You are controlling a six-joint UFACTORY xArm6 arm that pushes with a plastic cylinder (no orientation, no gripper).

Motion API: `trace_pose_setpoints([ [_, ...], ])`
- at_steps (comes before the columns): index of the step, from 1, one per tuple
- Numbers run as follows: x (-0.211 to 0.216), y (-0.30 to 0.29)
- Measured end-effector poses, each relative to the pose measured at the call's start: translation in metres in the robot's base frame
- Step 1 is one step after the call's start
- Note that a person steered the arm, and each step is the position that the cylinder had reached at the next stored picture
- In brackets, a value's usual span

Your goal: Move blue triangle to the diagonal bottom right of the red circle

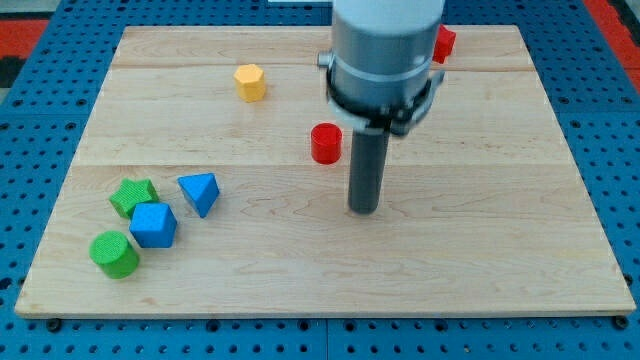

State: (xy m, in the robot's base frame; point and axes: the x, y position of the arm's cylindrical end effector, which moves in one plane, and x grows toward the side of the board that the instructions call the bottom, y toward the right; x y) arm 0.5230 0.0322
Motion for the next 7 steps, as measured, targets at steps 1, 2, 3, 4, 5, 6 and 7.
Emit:
trace_pose_setpoints([
  [1, 0.017, -0.031],
  [2, 0.018, -0.031],
  [3, 0.018, -0.031],
  [4, 0.003, -0.039],
  [5, -0.034, -0.069],
  [6, -0.082, -0.093],
  [7, -0.113, -0.157],
])
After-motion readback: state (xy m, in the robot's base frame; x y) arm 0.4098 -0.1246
